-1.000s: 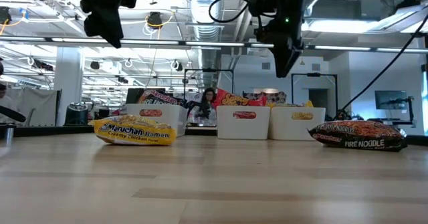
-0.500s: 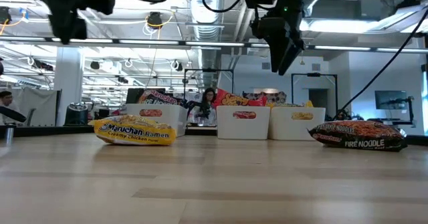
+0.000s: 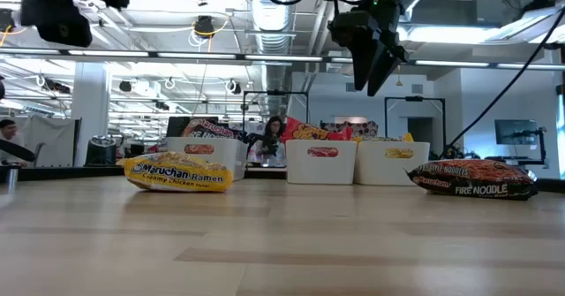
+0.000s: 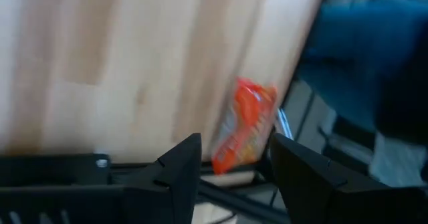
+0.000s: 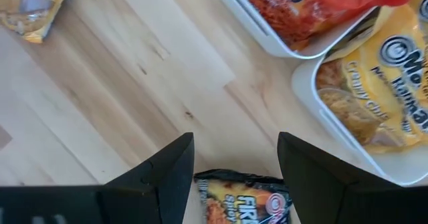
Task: Sort Maruchan noodles
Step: Put the red noodle pack into the middle white bin
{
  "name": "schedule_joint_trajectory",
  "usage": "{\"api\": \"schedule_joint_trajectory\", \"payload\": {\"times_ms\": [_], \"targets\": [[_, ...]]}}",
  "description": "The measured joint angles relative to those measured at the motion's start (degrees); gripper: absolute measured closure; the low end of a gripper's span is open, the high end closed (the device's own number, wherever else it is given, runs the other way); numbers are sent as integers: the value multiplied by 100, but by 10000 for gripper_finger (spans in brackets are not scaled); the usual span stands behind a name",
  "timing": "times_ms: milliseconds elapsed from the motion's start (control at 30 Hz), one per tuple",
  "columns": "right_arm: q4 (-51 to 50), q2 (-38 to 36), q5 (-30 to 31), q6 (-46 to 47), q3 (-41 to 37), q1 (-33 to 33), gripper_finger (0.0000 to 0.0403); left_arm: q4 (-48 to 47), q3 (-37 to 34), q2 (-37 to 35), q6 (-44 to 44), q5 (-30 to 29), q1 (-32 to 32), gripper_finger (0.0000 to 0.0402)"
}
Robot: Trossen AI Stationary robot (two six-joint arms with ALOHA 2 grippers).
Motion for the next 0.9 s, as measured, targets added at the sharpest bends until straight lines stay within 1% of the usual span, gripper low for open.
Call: {"api": "schedule_joint_trajectory", "payload": {"times_ms": [67, 167, 300, 400, 567, 667, 767, 900], "targets": [[2, 0, 0, 145, 0, 99, 163, -55, 0, -2, 184, 251, -184, 234], [4, 0, 0, 448, 0, 273, 163, -43, 0, 0, 55, 523, -499, 222], [7, 0, -3, 754, 0, 531, 163, -22, 0, 2, -277, 544, -905, 200], [53, 0, -4, 859, 0, 704, 163, -6, 0, 2, -226, 548, -1148, 194], [309, 0, -4, 950, 0, 935, 163, 163, -2, 2, -543, 226, -1693, 194], [450, 0, -4, 950, 0, 1033, 163, 520, -2, 2, -900, 176, -2047, 194], [495, 2, -4, 950, 0, 1094, 163, 916, -2, 2, -1308, -64, -2435, 194], [492, 2, -7, 950, 0, 1179, 163, 1185, -2, 67, -1725, -312, -2919, 194]]}}
